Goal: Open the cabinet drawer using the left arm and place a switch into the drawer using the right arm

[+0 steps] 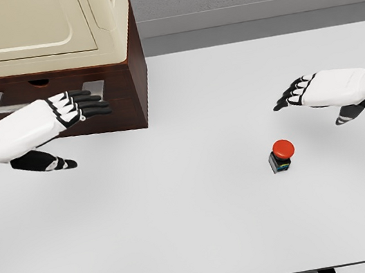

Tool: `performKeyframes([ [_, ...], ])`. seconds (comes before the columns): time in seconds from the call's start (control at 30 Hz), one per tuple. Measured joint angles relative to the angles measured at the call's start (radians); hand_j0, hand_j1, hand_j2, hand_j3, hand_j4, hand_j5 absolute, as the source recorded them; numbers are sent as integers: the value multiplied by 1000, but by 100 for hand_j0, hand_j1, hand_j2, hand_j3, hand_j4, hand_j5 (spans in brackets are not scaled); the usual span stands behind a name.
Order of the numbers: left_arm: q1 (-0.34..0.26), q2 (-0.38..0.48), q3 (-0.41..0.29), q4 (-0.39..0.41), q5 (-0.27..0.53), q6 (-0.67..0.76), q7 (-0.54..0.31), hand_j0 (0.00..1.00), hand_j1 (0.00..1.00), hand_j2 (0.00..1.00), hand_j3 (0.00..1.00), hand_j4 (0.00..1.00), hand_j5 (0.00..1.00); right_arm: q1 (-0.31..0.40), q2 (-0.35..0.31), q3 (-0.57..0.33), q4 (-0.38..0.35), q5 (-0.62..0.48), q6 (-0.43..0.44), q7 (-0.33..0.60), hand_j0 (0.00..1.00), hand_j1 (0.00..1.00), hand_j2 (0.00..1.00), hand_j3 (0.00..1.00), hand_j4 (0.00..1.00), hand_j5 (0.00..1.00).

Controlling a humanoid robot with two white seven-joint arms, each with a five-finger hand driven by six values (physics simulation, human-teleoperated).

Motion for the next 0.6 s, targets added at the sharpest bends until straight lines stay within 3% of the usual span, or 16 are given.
performKeyframes([
  [0.27, -15, 19, -5, 0, -1, 0, 0, 100, 100, 100, 100, 100, 100, -5, -2, 0, 1, 0, -9, 0, 100, 100, 100, 100, 100, 100],
  [0.37, -58, 38, -5, -1, 8, 0, 4, 100, 100, 100, 100, 100, 100, 0, -8, 0, 1, -1, -40, 0, 100, 100, 100, 100, 100, 100],
  [0.6, -57, 71, -7, -2, 140, 0, -4, 100, 100, 100, 100, 100, 100, 14, -12, 5, -6, -14, -141, 0, 100, 100, 100, 100, 100, 100],
])
